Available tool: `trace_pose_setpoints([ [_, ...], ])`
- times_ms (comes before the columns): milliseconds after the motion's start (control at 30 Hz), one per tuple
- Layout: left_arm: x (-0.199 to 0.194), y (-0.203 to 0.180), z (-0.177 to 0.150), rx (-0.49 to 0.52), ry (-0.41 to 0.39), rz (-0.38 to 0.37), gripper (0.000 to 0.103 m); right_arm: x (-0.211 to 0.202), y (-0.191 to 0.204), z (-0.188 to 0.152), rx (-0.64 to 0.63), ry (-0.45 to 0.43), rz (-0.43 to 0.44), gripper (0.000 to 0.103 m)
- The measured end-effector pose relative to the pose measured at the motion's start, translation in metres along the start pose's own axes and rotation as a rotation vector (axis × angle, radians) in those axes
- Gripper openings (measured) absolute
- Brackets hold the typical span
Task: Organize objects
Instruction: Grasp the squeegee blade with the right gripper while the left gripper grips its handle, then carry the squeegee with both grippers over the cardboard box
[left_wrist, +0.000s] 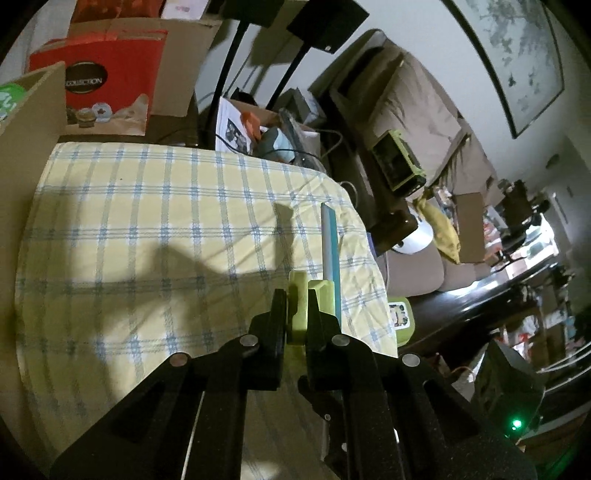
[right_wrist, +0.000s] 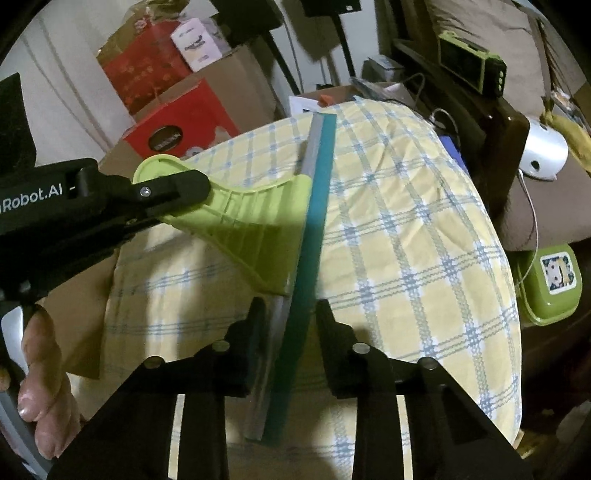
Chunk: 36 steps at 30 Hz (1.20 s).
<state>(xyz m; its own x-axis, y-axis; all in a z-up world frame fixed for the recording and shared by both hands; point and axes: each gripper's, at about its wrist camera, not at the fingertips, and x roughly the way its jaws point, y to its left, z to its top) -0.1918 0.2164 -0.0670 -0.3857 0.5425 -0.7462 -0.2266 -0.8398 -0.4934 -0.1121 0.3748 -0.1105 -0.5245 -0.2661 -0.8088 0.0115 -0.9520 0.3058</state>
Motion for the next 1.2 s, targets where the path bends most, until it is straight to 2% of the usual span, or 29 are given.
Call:
trace_pose_setpoints([
  [200, -0.036, 0.008, 0.000, -0.017, -0.046, -0.014, 0.008, -0.020, 0.027, 0.002, -0.053, -0.019, 0.024, 0.024],
  [367, -0.076, 0.019, 0.001, -0.022, -0.103, -0.006, 0.008, -0.036, 0.065, 0.002, -0.151, -0.042, 0.023, 0.024],
  [533, -0.123, 0.038, 0.000, -0.040, -0.167, 0.009, 0.008, -0.047, 0.103, 0.007, -0.197, -0.046, 0.107, 0.024],
  [867, -0.217, 0.102, -0.005, -0.114, -0.306, 0.080, 0.008, -0.050, 0.209, 0.016, -0.335, -0.045, 0.206, 0.024],
  [1200, -0.262, 0.172, -0.013, -0.216, -0.369, 0.149, 0.008, -0.022, 0.286, 0.014, -0.423, 0.015, 0.290, 0.024],
])
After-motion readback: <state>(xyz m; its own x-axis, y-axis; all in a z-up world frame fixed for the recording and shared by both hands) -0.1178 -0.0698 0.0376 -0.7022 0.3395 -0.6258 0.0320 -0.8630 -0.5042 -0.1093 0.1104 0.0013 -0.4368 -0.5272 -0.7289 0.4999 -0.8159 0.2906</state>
